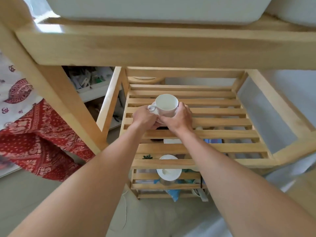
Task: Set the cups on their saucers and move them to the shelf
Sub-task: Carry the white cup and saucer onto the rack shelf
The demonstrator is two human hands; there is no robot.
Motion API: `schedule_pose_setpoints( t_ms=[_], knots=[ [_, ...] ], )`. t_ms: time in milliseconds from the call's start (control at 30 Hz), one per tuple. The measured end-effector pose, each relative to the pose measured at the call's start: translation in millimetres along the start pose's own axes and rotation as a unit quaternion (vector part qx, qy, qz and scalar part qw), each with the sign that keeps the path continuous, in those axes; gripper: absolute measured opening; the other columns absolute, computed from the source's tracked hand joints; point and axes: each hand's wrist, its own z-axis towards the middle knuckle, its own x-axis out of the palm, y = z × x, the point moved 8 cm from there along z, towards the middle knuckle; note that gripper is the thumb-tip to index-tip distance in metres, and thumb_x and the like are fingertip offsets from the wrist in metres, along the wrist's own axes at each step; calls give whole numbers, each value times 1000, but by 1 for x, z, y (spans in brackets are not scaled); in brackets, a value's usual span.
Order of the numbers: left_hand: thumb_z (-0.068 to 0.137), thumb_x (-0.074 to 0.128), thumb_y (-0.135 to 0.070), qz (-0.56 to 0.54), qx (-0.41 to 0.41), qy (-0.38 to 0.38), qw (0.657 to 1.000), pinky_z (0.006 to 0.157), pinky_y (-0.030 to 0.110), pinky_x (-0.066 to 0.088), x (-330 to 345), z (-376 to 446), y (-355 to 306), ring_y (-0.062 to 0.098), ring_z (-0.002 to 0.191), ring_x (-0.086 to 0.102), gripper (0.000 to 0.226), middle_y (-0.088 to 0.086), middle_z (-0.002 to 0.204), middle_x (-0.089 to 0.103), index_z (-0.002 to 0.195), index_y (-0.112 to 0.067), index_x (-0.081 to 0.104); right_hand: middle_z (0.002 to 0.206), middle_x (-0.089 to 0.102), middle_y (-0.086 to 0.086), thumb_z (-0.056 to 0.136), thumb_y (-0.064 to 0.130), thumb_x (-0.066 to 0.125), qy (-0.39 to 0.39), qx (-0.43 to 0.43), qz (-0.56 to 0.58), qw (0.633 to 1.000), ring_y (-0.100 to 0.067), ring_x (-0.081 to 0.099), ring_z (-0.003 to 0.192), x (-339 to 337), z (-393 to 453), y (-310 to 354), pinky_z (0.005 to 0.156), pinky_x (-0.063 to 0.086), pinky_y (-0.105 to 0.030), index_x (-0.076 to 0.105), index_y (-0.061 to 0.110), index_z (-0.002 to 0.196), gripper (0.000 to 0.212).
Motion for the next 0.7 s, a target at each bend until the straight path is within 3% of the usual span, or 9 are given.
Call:
schedule_pose_setpoints(
  t_ms=[100,233,300,400,533,633,700],
  knots=[
    [88,65,-10,27,12,-24,999,60,30,64,1,-6,-5,28,84,76,16,15,98,74,103,-6,69,124,54,-6,63,56,85,18,-3,-10,1000,-27,53,117,-4,-5,4,95,48,-40,51,9,127,86],
    [83,64,-6,32,-18,-22,999,44,22,58,3,-19,-3,29,84,75,35,15,112,68,118,-5,63,124,51,-7,67,48,84,30,-8,-20,999,-25,50,119,-16,-22,5,96,47,-39,48,9,128,80],
    [84,63,-3,32,-33,-25,999,46,23,58,2,-27,-4,29,87,75,34,15,112,69,118,-4,65,125,51,-8,69,44,83,30,-14,-28,999,-26,50,120,-28,-32,3,97,46,-38,48,9,127,76],
    [86,60,2,31,-51,-40,997,52,24,56,1,-38,-7,28,94,74,37,16,116,68,122,-2,63,136,47,-10,78,39,77,40,-13,-44,998,-27,45,127,-51,-49,-7,104,41,-36,44,7,135,74],
    [88,56,5,58,-70,-64,994,38,19,46,3,-46,-5,29,100,69,47,17,126,60,134,-1,54,146,41,-8,83,30,71,42,-18,-80,996,-26,40,134,-89,-71,-21,109,36,-35,39,8,144,72],
    [85,59,4,63,-70,-78,992,53,23,51,2,-50,1,25,90,65,42,15,124,61,127,1,58,146,40,-8,82,24,69,40,-10,-81,996,-26,39,135,-116,-85,-34,108,37,-36,40,10,142,68],
    [85,61,3,52,-84,-90,991,49,24,50,-3,-58,9,25,95,67,41,14,126,59,126,2,56,144,39,-7,82,22,68,39,-5,-77,996,-25,39,133,-133,-95,-42,103,38,-34,41,10,140,65]
  ],
)
